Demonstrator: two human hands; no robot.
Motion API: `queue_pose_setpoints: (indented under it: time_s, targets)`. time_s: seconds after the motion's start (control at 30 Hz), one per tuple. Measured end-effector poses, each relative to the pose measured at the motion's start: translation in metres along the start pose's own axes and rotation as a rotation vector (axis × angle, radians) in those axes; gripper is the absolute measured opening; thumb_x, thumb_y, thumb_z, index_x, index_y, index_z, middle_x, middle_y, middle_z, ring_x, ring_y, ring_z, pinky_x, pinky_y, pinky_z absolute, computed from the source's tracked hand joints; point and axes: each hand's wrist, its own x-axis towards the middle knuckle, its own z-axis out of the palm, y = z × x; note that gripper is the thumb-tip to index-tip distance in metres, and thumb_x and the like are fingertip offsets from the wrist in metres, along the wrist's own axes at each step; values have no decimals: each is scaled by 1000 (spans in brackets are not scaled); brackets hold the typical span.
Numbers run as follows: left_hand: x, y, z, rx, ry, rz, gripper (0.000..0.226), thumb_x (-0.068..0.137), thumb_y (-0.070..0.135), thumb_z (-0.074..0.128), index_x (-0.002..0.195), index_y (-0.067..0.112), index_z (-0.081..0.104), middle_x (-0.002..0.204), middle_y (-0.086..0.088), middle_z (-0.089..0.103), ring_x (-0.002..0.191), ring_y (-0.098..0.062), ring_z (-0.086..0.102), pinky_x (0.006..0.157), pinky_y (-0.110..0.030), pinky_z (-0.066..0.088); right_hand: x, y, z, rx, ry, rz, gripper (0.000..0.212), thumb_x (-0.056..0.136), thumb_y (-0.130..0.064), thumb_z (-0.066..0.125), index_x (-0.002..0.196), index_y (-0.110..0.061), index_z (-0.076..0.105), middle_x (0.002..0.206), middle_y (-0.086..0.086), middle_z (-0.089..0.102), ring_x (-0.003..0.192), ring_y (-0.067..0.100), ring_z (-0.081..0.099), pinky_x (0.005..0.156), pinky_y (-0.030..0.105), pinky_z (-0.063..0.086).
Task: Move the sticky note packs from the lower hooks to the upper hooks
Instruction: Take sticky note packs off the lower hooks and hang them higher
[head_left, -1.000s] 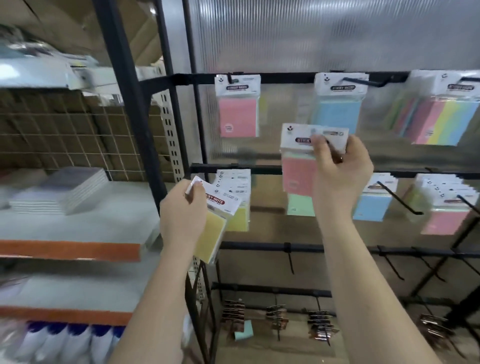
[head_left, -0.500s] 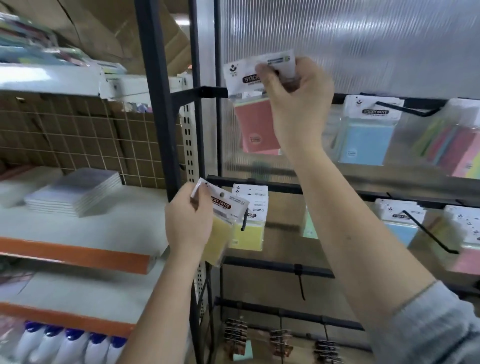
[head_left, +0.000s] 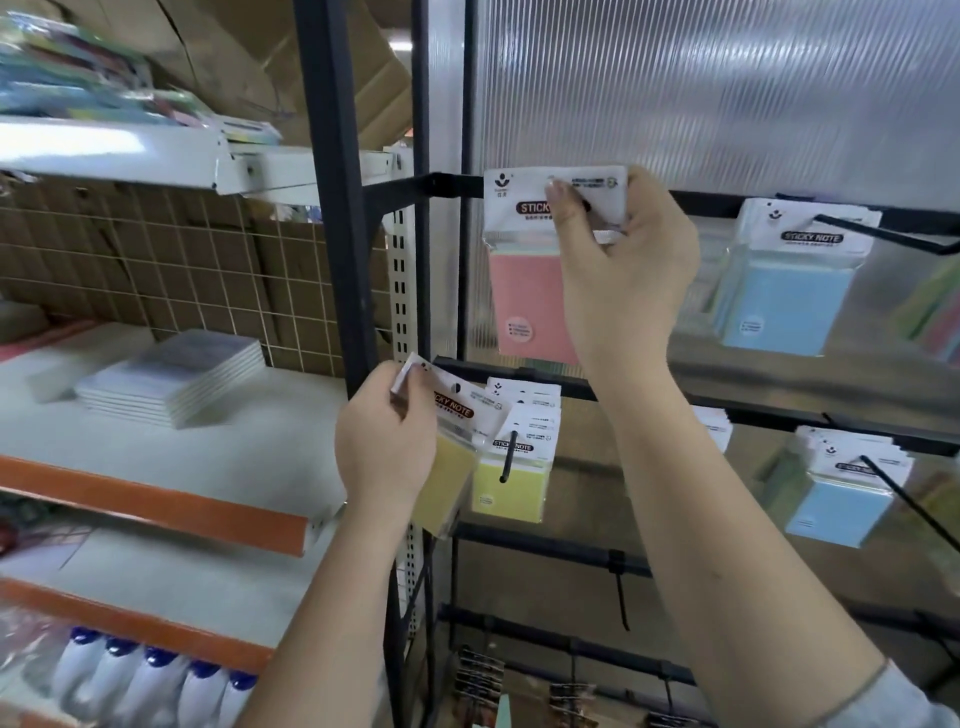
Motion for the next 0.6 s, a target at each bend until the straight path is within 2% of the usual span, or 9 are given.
queue_pose_setpoints:
  time_s: [0.07,0.13,0.2,0.27,0.37,0.47,0.6]
  targets:
    - [0,0,1,9,6,-1,34,97,28,45,75,5,57,66,-10,59,64,-24,55,55,-41,42,-1,0,-1,47,-10,36,7,87,-23,66,81,-19,64,68,-20,59,66,-7,55,65,18,44]
    - [0,-1,0,13,3,-1,33,97,28,46,75,5,57,66,-11,59,64,-25,55,56,-41,43,-1,-1,-3,105,-21,63,12,87,-18,66,77,-23,62,62,-22,58,62,-8,53,64,17,42]
    - [0,-1,0,11,0,2,33,97,27,46,74,5,57,65,-9,57,63,-23,54,54,-37,41,-2,-3,-4,171,-37,112,21,87,-13,67,71,-25,60,56,-23,55,58,-9,52,62,12,40]
    - [0,-1,0,0,-2,-3,33,97,26,46,73,6,56,63,-8,56,61,-21,52,53,-35,39,-1,-4,-6,240,-44,164,23,86,-9,67,69,-23,62,58,-19,58,59,-6,56,59,12,45]
    - [0,-1,-1,-23,-8,-22,32,96,26,47,69,10,54,58,-1,52,54,-10,48,50,-27,34,0,-5,-7,290,-56,222,12,87,-9,67,76,-16,68,70,-6,67,70,4,65,63,25,56]
    - [0,-2,-1,-31,-1,-17,30,97,24,48,69,13,55,54,5,50,53,-3,49,44,-15,31,0,-5,-8,308,-57,274,14,87,-11,67,75,-16,68,75,0,69,76,13,68,71,37,59]
    - [-1,-2,-2,-44,-4,-10,29,97,22,48,73,8,58,54,8,49,53,4,51,45,-10,34,0,-2,-9,295,-49,322,16,89,-11,64,75,-17,69,70,-7,69,77,15,68,75,37,58]
